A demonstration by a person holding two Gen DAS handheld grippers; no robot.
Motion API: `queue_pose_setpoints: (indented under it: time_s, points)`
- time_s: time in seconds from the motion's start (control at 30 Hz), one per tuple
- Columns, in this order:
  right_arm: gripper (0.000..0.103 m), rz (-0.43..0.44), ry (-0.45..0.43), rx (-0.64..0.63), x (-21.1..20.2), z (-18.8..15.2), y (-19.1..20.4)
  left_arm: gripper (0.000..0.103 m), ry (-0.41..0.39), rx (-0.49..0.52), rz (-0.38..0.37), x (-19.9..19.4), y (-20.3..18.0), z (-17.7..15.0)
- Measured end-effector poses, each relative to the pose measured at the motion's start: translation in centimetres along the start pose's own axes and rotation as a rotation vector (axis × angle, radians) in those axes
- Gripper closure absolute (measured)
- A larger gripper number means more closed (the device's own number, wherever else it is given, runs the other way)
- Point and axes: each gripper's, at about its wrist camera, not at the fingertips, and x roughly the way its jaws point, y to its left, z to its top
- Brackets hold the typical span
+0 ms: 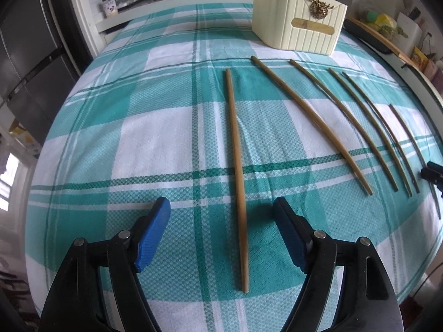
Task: Organize utensils
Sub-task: 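Grasp a wooden chopstick with the left gripper while the right gripper grasps another, then carry both chopsticks over the cream box and open both grippers to drop them in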
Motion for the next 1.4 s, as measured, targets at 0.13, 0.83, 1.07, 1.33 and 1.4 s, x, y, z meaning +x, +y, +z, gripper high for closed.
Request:
queue_pose_setpoints:
  time_s: [0.13, 0.83, 1.07, 1.33, 1.4]
  points:
    - [0.063, 0.005, -0.012, -0.005, 0.1, -0.1, -0.1, 0.017, 0.001, -0.010, 0.011, 0.2, 0.2, 0.0]
    - [0.062, 0.142, 0.150, -0.019, 1.3, 4.7, -1.4, 0.015, 0.043, -0.045, -0.163, -0.1, 2.9, 3.3]
    - [0.062, 0.126, 0.180, -0.085, 3.1, 5.8, -0.6, 0.017, 0.068, 0.005, -0.169, 0.9, 2.6, 6.0]
    - [0.063, 0.129, 0.203, -0.118, 4.5, 8.4, -0.3, 0.027, 0.131, 0.071, -0.158, 4.3, 1.6, 9.8]
    - [0.064, 0.131, 0.206, -0.114, 5.2, 9.5, -0.5, 0.032, 0.151, 0.093, -0.148, 5.3, 1.1, 10.6]
